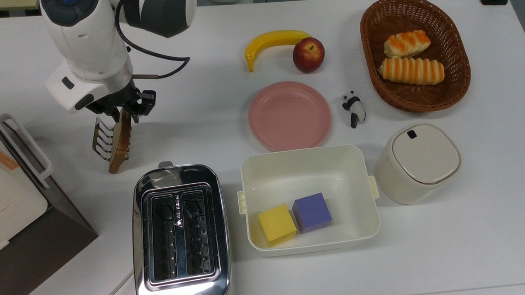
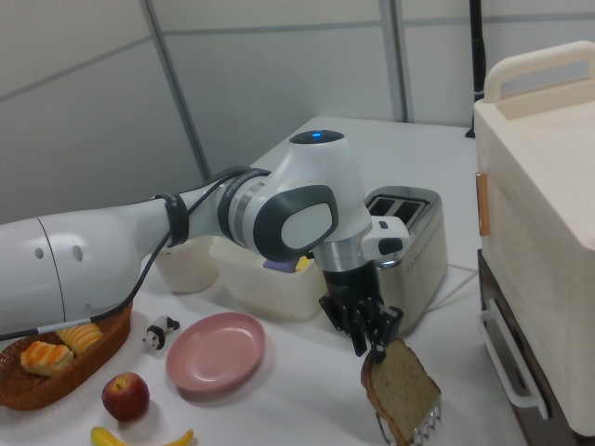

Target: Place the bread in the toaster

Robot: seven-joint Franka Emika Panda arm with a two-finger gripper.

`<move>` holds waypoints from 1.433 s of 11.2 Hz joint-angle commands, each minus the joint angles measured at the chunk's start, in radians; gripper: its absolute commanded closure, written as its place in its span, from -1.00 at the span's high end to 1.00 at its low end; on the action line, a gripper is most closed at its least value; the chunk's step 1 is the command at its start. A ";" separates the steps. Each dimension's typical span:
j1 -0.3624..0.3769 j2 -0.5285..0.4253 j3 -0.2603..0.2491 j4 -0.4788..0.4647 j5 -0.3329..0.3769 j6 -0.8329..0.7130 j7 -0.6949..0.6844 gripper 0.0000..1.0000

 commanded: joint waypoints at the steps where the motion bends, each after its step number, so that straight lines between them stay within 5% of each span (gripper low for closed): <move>1: 0.011 -0.016 -0.003 -0.022 -0.009 0.022 0.017 -0.31; 10: 0.008 -0.018 -0.003 -0.014 -0.036 0.022 0.010 -0.83; 16: 0.005 -0.029 -0.009 -0.008 -0.032 0.022 -0.010 -0.83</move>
